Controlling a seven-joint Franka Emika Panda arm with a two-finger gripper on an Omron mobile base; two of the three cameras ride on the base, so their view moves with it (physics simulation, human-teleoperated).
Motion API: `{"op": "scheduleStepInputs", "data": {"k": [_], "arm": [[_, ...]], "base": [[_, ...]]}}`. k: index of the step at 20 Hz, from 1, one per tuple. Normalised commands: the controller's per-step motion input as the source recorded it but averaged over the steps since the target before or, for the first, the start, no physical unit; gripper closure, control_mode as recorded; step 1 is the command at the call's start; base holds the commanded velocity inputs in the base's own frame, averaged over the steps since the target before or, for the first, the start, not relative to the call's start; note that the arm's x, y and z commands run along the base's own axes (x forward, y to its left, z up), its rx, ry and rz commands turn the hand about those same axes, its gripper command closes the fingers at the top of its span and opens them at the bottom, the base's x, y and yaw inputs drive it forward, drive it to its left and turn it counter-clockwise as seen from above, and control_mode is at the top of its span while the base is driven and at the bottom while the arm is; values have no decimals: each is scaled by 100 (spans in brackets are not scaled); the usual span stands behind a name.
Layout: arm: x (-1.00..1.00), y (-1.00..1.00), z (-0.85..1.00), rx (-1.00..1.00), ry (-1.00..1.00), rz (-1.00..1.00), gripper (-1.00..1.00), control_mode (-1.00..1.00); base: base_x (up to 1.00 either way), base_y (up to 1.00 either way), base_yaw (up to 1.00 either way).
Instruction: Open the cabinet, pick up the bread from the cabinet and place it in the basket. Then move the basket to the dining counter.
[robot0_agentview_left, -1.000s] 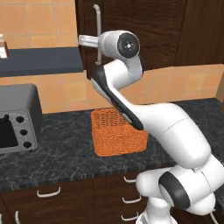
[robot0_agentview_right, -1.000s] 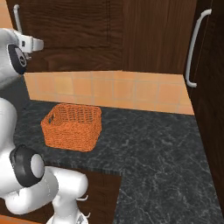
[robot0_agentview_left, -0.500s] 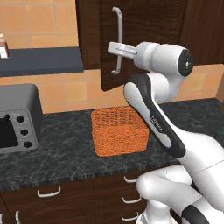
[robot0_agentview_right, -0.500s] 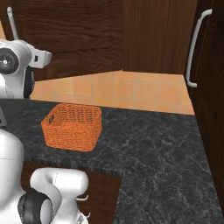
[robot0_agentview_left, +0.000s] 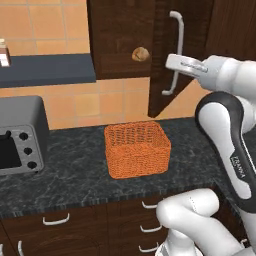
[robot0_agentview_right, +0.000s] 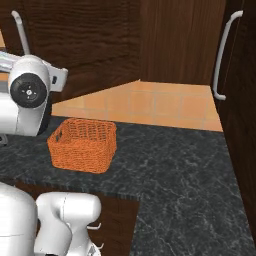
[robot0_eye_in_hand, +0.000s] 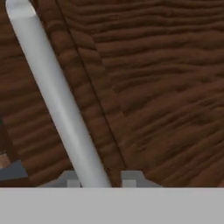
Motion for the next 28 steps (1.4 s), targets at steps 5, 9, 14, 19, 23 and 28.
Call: {"op": "scheduleStepInputs", "data": {"k": [5, 9, 14, 19, 23, 28], "arm": [[-100, -77, 17, -3, 36, -8, 100, -100], [-91, -24, -44, -17, 11, -9, -100, -100], [-59, -28, -43, 14, -3, -3, -100, -100], [-41, 42, -22, 19, 1, -4, -100, -100], [-46, 98, -9, 6, 6, -18, -100, -100], [30, 98, -19, 3, 23, -35, -100, -100]], "base": [[0, 0, 0], [0, 0, 0], [0, 0, 0], [0, 0, 0], [0, 0, 0], [0, 0, 0]]}}
